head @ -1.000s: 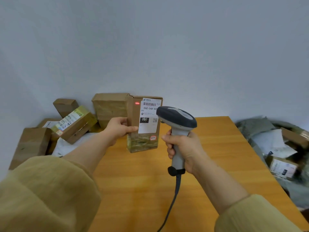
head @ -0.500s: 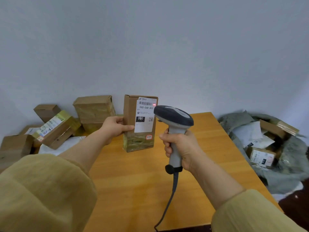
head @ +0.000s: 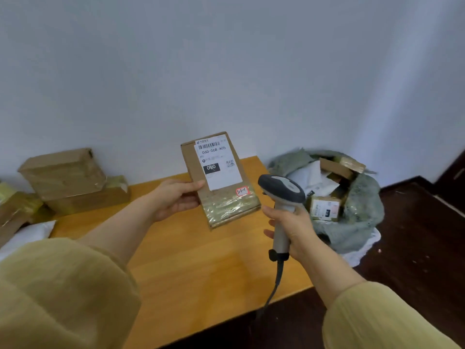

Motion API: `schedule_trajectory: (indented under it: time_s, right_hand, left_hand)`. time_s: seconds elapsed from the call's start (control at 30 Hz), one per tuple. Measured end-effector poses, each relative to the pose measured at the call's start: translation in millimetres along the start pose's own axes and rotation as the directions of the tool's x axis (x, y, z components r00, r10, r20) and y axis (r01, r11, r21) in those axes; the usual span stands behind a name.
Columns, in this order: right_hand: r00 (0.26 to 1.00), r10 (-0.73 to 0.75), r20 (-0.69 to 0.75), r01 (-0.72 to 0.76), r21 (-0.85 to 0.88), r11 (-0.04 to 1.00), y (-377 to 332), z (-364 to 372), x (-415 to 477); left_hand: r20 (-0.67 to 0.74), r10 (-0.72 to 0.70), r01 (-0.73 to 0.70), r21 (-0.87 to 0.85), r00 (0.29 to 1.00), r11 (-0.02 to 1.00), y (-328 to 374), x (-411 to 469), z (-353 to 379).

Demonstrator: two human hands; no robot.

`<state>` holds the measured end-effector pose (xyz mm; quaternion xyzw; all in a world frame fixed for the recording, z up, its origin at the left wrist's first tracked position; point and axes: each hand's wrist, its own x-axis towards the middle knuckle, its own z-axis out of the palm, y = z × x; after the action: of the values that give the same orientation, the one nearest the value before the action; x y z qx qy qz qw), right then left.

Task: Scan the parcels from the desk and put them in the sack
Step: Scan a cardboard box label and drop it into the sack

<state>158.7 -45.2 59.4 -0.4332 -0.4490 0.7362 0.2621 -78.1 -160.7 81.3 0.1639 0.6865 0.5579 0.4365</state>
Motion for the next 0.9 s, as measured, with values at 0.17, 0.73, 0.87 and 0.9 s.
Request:
schedule_trajectory:
  time_s: [0.17, 0.73, 0.87, 0.9]
  right_hand:
    - [0.996, 0.054, -0.075, -0.041, 0.168, 0.985, -2.3, -69.7, 13.1]
    - [0.867, -0.292, -0.405, 0.012, -0.569, 0.822, -103.8, -263.3, 199.6]
    - [0.921, -0.287, -0.262, -0.024, -0.774, 0.633, -121.5, -272.3, 248.8]
    - [0.933, -0.279, -0.225, -0.023, -0.814, 0.581, -122.6, -273.3, 261.3]
  left_hand:
    - [0.180, -0.099, 0.088, 0.065, 0.979, 0.994, -7.6, 26.7, 94.5]
    - [0.109, -0.392, 0.342, 0.317, 0.914, 0.885, -48.2, 244.6, 321.0]
    - [-0.026, -0.394, 0.379, 0.335, 0.919, 0.862, -69.1, 277.3, 351.7]
    - [-0.067, -0.390, 0.388, 0.343, 0.918, 0.855, -76.3, 285.1, 358.5]
